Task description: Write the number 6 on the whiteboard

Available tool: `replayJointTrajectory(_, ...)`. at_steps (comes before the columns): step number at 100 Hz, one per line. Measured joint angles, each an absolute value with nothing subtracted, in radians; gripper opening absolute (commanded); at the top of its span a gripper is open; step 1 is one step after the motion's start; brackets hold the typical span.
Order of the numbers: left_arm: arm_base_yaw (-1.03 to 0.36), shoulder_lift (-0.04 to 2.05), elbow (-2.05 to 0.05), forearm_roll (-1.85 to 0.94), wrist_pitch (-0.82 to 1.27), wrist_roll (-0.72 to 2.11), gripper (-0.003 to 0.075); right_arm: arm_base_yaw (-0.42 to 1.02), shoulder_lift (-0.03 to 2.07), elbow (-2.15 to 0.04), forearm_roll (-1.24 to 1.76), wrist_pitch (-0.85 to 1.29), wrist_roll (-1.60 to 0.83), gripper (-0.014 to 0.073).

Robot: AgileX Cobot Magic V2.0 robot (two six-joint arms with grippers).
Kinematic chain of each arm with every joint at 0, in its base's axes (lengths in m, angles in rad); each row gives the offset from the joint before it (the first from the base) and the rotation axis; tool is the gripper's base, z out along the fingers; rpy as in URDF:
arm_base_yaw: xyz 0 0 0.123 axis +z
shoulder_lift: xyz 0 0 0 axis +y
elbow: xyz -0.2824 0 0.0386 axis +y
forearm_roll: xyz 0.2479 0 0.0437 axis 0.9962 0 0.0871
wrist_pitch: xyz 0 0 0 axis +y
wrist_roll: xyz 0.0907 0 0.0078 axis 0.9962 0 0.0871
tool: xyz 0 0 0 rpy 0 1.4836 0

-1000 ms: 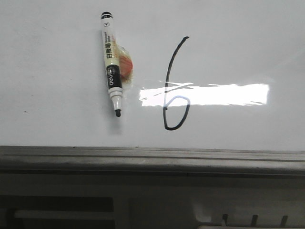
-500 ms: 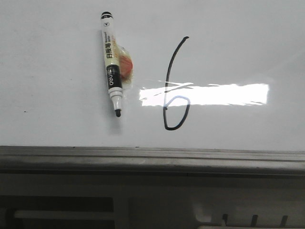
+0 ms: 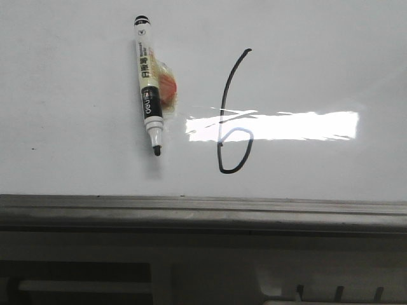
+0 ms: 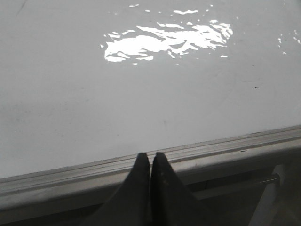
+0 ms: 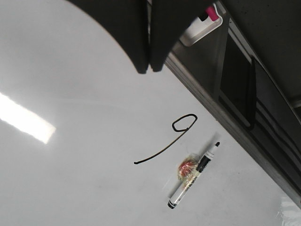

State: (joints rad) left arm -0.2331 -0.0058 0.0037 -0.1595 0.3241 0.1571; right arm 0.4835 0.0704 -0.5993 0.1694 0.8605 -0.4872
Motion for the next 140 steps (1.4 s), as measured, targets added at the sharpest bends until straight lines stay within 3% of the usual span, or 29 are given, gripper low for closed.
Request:
replayJointTrajectory(27,-0.233,-0.006,0.004,-0.159,0.324,0.157,-0.0019,0.432,0.053,-0.588,0.142,0.853,-0.483,-0.0055)
replayJointTrajectory(72,-0.233,-0.006,0.004,-0.162,0.324,0.155,-0.0019,0.034,-0.012,-0.232,0.117,0.519,-0.117,-0.0071)
replayJointTrajectory(102,-0.233,-0.006,0.004,-0.162,0.324,0.155,-0.0019,0.016,-0.012,-0.001,0.011,0.381,-0.031,-0.0071)
replayJointTrajectory(114,-0.233,-0.006,0.004,-0.164,0.324,0.153,-0.0019,0.016,-0.012,0.014,-0.015,0.278,0.0,-0.0071)
replayJointTrajectory(140,-0.233,-0.006,0.004,-0.164,0.324,0.153,-0.0019,0.016,-0.012,0.014,-0.038,0.306,0.014,-0.0071)
